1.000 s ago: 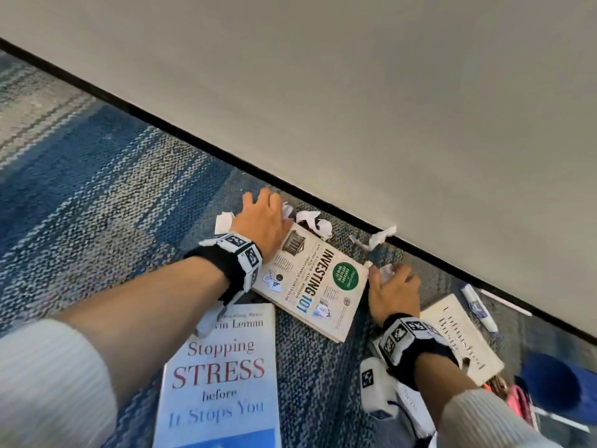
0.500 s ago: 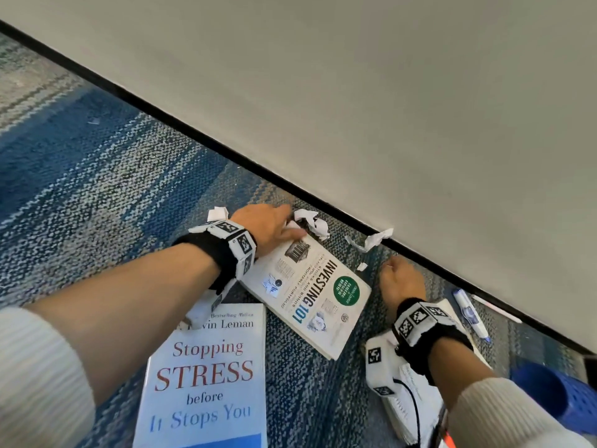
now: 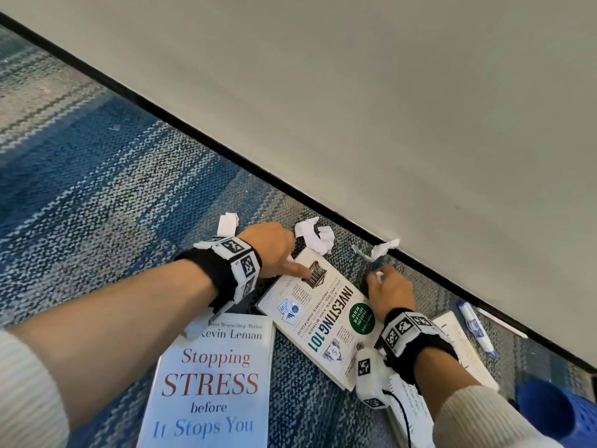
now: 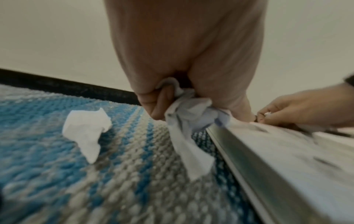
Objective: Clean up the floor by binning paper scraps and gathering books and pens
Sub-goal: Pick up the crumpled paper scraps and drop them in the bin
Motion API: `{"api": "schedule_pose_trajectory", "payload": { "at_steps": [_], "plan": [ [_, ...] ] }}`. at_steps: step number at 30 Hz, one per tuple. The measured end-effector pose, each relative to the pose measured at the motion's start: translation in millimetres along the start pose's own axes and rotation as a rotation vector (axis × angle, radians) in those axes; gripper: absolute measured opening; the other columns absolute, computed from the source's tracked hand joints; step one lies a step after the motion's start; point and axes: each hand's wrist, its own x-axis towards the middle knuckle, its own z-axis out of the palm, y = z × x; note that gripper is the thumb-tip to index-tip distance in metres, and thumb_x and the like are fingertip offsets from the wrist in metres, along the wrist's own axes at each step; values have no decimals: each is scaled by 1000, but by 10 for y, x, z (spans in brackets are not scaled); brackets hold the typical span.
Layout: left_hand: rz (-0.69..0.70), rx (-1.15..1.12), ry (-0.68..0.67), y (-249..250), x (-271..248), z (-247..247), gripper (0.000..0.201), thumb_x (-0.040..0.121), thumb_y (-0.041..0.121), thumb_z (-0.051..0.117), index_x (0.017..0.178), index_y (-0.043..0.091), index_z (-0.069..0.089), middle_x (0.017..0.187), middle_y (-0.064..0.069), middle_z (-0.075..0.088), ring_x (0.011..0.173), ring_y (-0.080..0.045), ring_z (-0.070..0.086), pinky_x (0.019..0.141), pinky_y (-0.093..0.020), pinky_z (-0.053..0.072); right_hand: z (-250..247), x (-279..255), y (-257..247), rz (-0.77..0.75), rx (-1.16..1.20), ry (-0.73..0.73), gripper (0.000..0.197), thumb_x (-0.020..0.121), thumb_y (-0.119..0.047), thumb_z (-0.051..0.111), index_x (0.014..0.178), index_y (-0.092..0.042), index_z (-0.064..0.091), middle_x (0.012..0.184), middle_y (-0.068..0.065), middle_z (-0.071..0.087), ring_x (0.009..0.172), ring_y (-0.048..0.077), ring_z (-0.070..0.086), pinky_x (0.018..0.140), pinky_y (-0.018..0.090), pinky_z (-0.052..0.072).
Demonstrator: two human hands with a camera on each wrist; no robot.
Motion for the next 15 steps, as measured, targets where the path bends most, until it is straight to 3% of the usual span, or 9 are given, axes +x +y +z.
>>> {"api": "schedule_pose_trajectory", "payload": {
  "at_steps": [2,4,7,9,11,13,15],
  "plan": [
    [-7,-96,31,-23,32,-67,54,84,61,61,79,7,60,75,-7,59,70,-25,56,61,-31,45,-28,11,10,-45,115,142,14,96,-14,47,104,-2,48,89,20,62,85,37,59,67,32,37],
    [38,-131,58,-19,49,-146,32,85,36,67,77,6,60,84,-10,58,81,-29,58,66,-32,48,-65,42,4,-139,165,216,8,96,-9,44,101,-8,38,77,9,55,75,34,57,61,32,36],
    [107,-37,87,39,43,-223,14,86,8,56,91,-1,66,104,-12,50,87,-25,50,69,-32,43,-133,129,-3,-374,-126,187,21,96,-11,45,116,-14,40,83,3,56,73,29,59,61,33,40],
    [118,7,125,73,46,-224,16,86,0,50,95,-1,64,112,-13,44,94,-23,42,74,-32,40,-175,180,-15,-488,-530,117,35,91,-9,54,122,-16,40,90,5,60,78,28,60,59,32,41],
    [117,-7,200,101,51,-212,11,85,-5,47,91,1,54,113,-13,39,100,-25,40,80,-36,45,-213,210,-45,-486,-780,91,29,92,-10,53,119,-15,43,101,6,59,89,25,59,66,33,47],
    [119,-76,289,127,69,-196,13,85,-7,45,92,4,42,112,-13,38,88,-24,44,74,-38,48,-237,245,-64,-439,-803,31,21,96,-13,44,116,-11,48,110,9,57,98,26,58,77,34,49],
    [140,-86,344,170,97,-186,19,89,-3,46,105,7,41,115,-12,39,80,-24,50,67,-39,49,-221,285,-32,-407,-727,-17,21,95,-11,45,115,-6,48,114,13,56,103,29,56,82,35,47]
  ]
}}
